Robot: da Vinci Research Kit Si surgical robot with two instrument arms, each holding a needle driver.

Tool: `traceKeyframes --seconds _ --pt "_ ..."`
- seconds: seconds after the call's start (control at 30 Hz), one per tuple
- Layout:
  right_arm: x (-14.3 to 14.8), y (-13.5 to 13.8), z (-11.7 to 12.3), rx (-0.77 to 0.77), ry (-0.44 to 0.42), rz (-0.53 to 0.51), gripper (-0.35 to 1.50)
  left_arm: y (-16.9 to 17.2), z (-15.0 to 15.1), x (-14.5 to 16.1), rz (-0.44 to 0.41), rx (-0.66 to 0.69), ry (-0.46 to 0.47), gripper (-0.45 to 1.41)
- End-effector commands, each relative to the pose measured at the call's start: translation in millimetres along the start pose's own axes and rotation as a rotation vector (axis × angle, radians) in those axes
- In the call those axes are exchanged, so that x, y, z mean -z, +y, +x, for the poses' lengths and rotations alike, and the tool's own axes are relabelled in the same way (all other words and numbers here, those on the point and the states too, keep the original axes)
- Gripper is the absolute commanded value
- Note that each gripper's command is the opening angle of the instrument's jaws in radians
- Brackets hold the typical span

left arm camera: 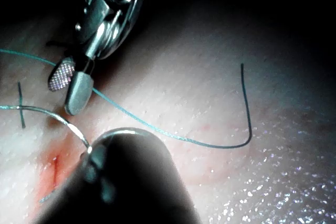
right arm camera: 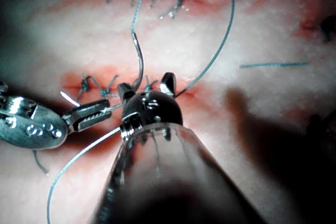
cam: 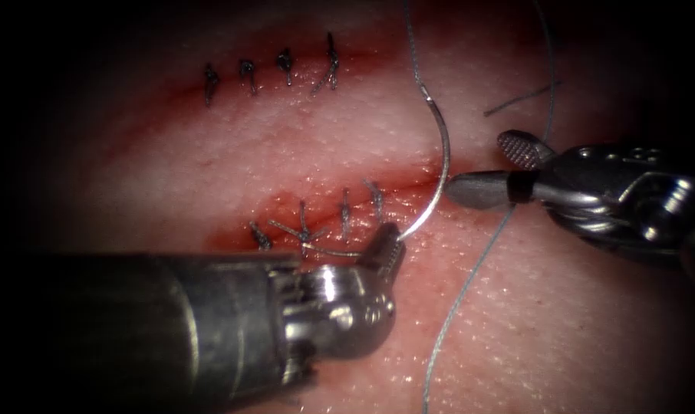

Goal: Wound Closure

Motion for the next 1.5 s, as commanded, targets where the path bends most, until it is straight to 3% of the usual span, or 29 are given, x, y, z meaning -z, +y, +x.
traceKeyframes --seconds 0.03,0.2,0.3,0.57,0.67,0.73,0.77,0.97,1.07,1.13,1.17,1.2,1.3,1.33,1.4,1.43,1.47,1.5 --pt "-1.2 -0.8 -0.5 -0.023 0.016 0.005 1.16 0.8 0.2 -0.4 0.001 0.0 -0.002 -0.45" --pt "-2.2 -0.8 -0.8 -0.1 0.044 0.006 1.08 0.6 0.1 -0.3 0.007 -0.003 -0.006 -0.45" --pt "-3.1 -0.8 -1.1 -0.11 0.046 0.002 0.91 0.7 0.1 -0.2 0.01 -0.001 -0.006 -0.45" --pt "-4.9 -1.7 -2.6 -0.135 -0.008 0.006 0.88 0.7 0.3 0.0 0.025 -0.035 -0.007 -0.45" --pt "-4.8 -2.0 -2.8 -0.153 -0.014 0.019 0.3 0.7 0.3 0.0 0.036 -0.054 -0.01 -0.45" --pt "-4.6 -2.1 -2.8 -0.172 -0.012 0.008 -0.25 0.7 0.3 0.0 0.049 -0.08 -0.019 -0.45" --pt "-4.3 -2.2 -2.7 -0.192 -0.008 -0.013 -0.35 0.7 0.3 0.0 0.074 -0.102 -0.037 -0.45" --pt "-3.8 -2.4 -2.2 -0.205 0.022 -0.088 -0.35 0.8 0.5 0.2 0.081 -0.104 -0.041 -0.45" --pt "-3.8 -2.1 -2.0 -0.215 0.04 -0.083 -0.35 0.9 0.6 0.2 0.081 -0.103 -0.043 0.69" --pt "-3.9 -1.4 -1.9 -0.184 0.036 -0.063 -0.35 0.8 0.9 0.6 0.06 -0.043 0.003 1.16" --pt "-3.9 -1.4 -1.9 -0.184 0.036 -0.063 -0.35 0.8 0.9 0.6 0.06 -0.043 0.003 1.16" --pt "-4.0 -0.8 -1.7 -0.15 0.041 -0.025 -0.35 0.4 1.2 1.0 0.009 0.043 0.104 1.25" --pt "-4.2 -0.1 -1.5 -0.089 0.046 0.026 -0.35 -0.1 1.5 1.7 -0.057 0.08 0.162 1.33" --pt "-4.3 0.9 -1.3 0.005 0.04 0.111 -0.35 -0.9 1.8 2.5 -0.106 0.126 0.174 1.36" --pt "-4.4 1.4 -1.2 0.058 0.04 0.157 -0.35 -1.3 1.9 2.9 -0.126 0.157 0.186 1.36" --pt "-4.4 2.5 -0.9 0.183 0.077 0.289 -0.35 -2.3 1.9 3.8 -0.172 0.227 0.226 1.28" --pt "-4.4 2.5 -0.9 0.183 0.077 0.289 -0.35 -2.3 1.9 3.8 -0.172 0.227 0.226 1.28" --pt "-4.4 2.9 -0.9 0.245 0.091 0.365 -0.35 -2.8 1.8 4.1 -0.195 0.257 0.246 1.26"
